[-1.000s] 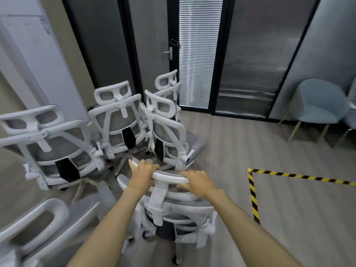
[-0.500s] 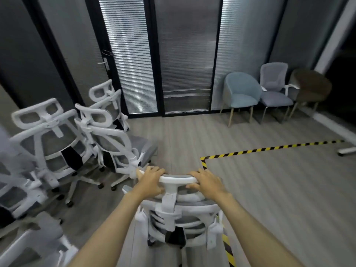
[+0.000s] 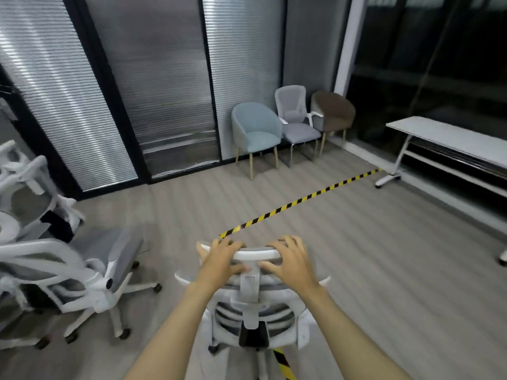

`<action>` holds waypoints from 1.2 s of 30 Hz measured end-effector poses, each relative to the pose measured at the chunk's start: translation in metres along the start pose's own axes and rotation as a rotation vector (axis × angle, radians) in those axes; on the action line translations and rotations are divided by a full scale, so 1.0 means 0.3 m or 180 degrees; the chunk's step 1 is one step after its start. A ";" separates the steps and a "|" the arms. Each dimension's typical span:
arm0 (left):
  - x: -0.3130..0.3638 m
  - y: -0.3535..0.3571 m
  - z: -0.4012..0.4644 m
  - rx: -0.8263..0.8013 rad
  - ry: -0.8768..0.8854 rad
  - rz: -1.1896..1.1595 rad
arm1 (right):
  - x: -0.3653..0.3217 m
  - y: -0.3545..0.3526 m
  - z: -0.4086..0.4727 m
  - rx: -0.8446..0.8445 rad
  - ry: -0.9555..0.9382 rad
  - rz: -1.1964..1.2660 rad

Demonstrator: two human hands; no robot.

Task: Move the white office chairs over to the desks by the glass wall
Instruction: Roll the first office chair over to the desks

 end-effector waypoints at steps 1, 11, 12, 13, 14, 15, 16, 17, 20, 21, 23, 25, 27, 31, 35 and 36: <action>0.010 0.026 0.059 0.0068 0.0080 0.0041 | 0.045 -0.007 0.026 0.0113 0.0029 -0.0056; 0.248 0.136 0.661 0.0364 0.0715 0.0345 | 0.465 -0.165 0.313 0.0364 0.0739 -0.0200; 0.270 0.150 0.723 0.0341 0.0756 0.0254 | 0.507 -0.180 0.342 0.0378 0.0801 -0.0212; 0.288 0.158 0.761 0.0334 0.0781 0.0231 | 0.533 -0.193 0.361 0.0387 0.0815 -0.0222; 0.313 0.166 0.822 0.0322 0.0805 0.0252 | 0.579 -0.209 0.393 0.0399 0.0865 -0.0216; 0.341 0.182 0.891 0.0361 0.0844 0.0298 | 0.631 -0.226 0.431 0.0416 0.0926 -0.0202; 0.372 0.193 0.959 0.0380 0.0877 0.0333 | 0.683 -0.241 0.469 0.0436 0.0969 -0.0207; 0.404 0.200 1.029 0.0390 0.0918 0.0339 | 0.737 -0.258 0.508 0.0479 0.1005 -0.0211; 0.496 0.237 1.246 0.0448 0.1075 0.0383 | 0.916 -0.300 0.623 0.0665 0.1049 -0.0209; 0.523 0.254 1.319 0.0424 0.1108 0.0394 | 0.974 -0.314 0.661 0.0717 0.1076 -0.0203; 0.582 0.281 1.460 0.0392 0.1154 0.0457 | 1.083 -0.347 0.737 0.0798 0.1133 -0.0239; 0.646 0.302 1.598 0.0375 0.1236 0.0511 | 1.191 -0.381 0.811 0.0868 0.1203 -0.0290; 0.715 0.316 1.733 0.0411 0.1286 0.0565 | 1.291 -0.423 0.890 0.0874 0.1280 -0.0275; 0.858 0.337 1.976 0.0500 0.1321 0.0595 | 1.484 -0.516 1.043 0.0783 0.1433 -0.0427; 1.011 0.385 2.186 0.0516 0.1342 0.0711 | 1.663 -0.604 1.187 0.0746 0.1681 -0.0592; 1.046 0.397 2.244 0.0499 0.1354 0.0712 | 1.707 -0.624 1.224 0.0747 0.1743 -0.0656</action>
Point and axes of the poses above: each hand's wrist, its own z-axis towards the middle knuckle, its own y-axis out of the palm, x = y × z, the point moved 1 cm from there along z, towards the middle knuckle, and after that the axes turned 8 degrees about z, right-handed, at the moved point
